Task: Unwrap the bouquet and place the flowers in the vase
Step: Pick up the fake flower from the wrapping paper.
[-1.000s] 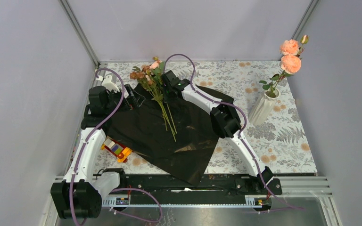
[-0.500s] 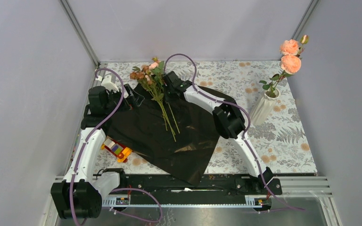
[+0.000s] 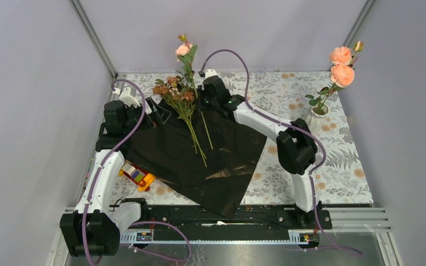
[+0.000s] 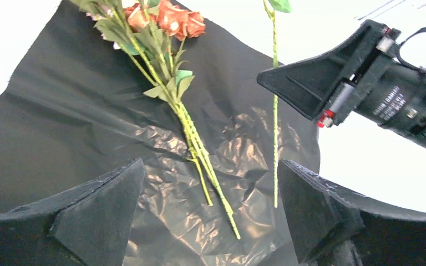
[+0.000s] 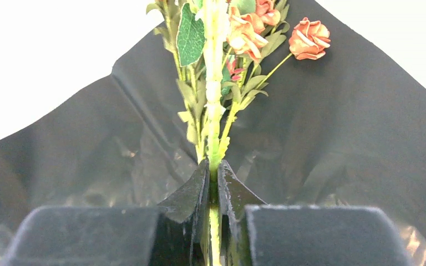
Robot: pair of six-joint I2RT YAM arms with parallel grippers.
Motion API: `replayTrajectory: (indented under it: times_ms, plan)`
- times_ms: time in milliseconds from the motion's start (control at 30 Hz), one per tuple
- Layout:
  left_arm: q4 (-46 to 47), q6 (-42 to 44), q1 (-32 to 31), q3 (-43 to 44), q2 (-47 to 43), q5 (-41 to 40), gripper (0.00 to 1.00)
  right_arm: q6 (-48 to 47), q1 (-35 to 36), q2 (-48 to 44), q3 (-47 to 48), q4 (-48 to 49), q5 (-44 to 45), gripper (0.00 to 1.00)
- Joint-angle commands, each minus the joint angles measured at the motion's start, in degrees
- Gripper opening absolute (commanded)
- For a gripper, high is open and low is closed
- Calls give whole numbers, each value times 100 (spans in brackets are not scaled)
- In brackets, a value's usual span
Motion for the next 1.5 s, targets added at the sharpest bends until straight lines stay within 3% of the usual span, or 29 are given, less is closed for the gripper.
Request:
replayTrajectory:
  times_ms: [0,167,367,533,700,833,867,933,1033,1167,1233,1467]
  plan:
    - [945,-815,-30,0,-117,626,97,-99,166,-1114,-614,876,-232,0]
    - [2583,-2168,-453,-385,-292,789,97,-150,424,-2152,-1503,1269,-696,0]
    - [3013,-2306,-1344,-309,-113,308,88,-115,893,-2952,-2278,1650,-1066,0]
    - [3611,-2764,-1518,-489,-102,237,65,-96,1144,-3283,-2589,1768,-1093,0]
    - [3572,-2858,-1727,-654,-275,41,48,-114,1171,-3411,-2715,1751,-1015,0]
    - [3567,-2894,-1880,-799,-407,-60,18,-121,1171,-3494,-2759,1665,-891,0]
    - [3547,-2862,-1903,-820,-436,-76,13,-117,1171,-3527,-2766,1582,-831,4]
    - [3395,-2700,-1924,-843,-493,-93,0,-133,1170,-3620,-2781,1404,-693,23]
    - [3110,-2307,-1925,-858,-637,-131,0,-207,1163,-3908,-2921,1155,-417,53]
    - [2891,-1740,-1925,-909,-763,11,0,-320,1084,-4356,-3043,838,-139,73]
    - [2891,-1558,-1925,-909,-749,294,0,-320,965,-4497,-3045,744,-450,80]
    - [3246,-1313,-2173,-880,-677,1097,0,90,635,-4386,-2558,448,-1922,80]
